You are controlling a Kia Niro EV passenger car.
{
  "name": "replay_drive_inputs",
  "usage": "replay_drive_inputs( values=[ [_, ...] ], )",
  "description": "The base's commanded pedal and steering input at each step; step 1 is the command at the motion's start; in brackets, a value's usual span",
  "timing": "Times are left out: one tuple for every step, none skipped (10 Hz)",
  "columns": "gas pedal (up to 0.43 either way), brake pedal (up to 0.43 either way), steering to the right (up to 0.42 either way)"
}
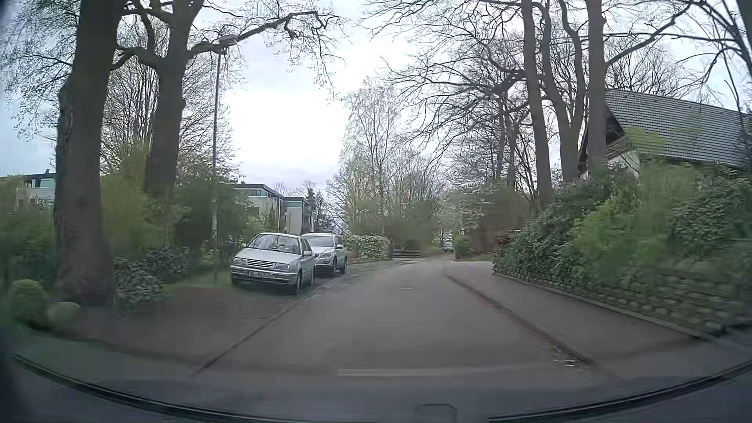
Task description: Follow the waypoints while adhering to traffic rules and regulations
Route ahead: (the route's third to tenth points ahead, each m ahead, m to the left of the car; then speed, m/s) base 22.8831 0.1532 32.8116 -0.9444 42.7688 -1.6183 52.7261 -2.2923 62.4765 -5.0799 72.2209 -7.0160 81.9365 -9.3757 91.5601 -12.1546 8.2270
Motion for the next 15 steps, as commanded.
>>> replay_drive_inputs(
  values=[
    [0.098,0.000,0.004],
    [0.098,0.000,0.004],
    [0.098,0.000,0.004],
    [0.087,0.000,0.004],
    [0.087,0.000,0.004],
    [0.087,0.000,0.004],
    [0.087,0.000,0.004],
    [0.087,0.000,0.004],
    [0.087,0.000,0.004],
    [0.079,0.000,0.005],
    [0.079,0.000,0.008],
    [0.079,0.000,0.012],
    [0.079,0.000,0.018],
    [0.079,0.000,0.020],
    [0.079,0.000,0.021]
  ],
)
